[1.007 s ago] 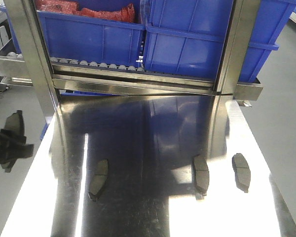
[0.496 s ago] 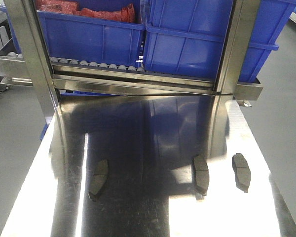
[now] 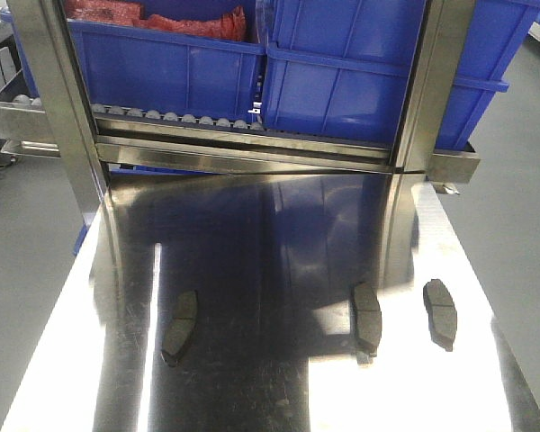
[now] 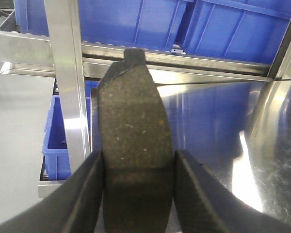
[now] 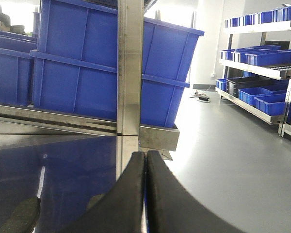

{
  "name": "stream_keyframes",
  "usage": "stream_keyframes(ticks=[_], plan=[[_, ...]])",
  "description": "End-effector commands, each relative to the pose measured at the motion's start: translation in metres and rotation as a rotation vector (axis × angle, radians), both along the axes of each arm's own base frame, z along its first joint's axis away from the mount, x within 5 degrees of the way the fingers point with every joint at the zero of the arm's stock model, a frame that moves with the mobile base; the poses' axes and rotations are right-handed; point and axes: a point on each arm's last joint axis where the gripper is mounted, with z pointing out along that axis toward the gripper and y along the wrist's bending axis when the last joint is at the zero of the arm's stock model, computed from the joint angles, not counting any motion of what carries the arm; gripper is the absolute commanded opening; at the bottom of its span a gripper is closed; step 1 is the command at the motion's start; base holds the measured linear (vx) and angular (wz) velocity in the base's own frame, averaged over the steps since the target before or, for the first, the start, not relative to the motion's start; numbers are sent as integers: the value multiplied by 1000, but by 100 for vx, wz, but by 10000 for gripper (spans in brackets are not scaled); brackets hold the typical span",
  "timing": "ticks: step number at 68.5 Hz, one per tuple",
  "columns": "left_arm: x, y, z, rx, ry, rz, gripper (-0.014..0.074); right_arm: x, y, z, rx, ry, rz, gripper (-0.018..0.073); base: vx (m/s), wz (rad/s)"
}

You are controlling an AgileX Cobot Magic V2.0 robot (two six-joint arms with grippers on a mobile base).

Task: Move and align brake pads A on conveyor
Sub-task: 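Move the right gripper over the brake pad farthest along the row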

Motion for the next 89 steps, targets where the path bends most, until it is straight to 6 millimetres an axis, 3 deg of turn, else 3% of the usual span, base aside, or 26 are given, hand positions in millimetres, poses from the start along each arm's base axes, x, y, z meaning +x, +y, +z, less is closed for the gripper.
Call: stream_keyframes(ticks=[1,52,67,78,89], plan=[[2,-1,18,-37,-123,-6,-6,-1,1,4,-16,-78,4,-11,0,0],[2,-1,18,-37,-123,-6,-6,-2,1,8,-20,-119,9,-11,0,0],[2,-1,18,-37,-123,-6,-6,-6,2,29,66,-270,28,-11,0,0],[2,-1,18,-37,-123,-6,-6,-3,0,65,104,-198,18,-11,0,0],[2,-1,18,-37,-123,-6,-6,23,-2,99,117,-39,4,-11,0,0]])
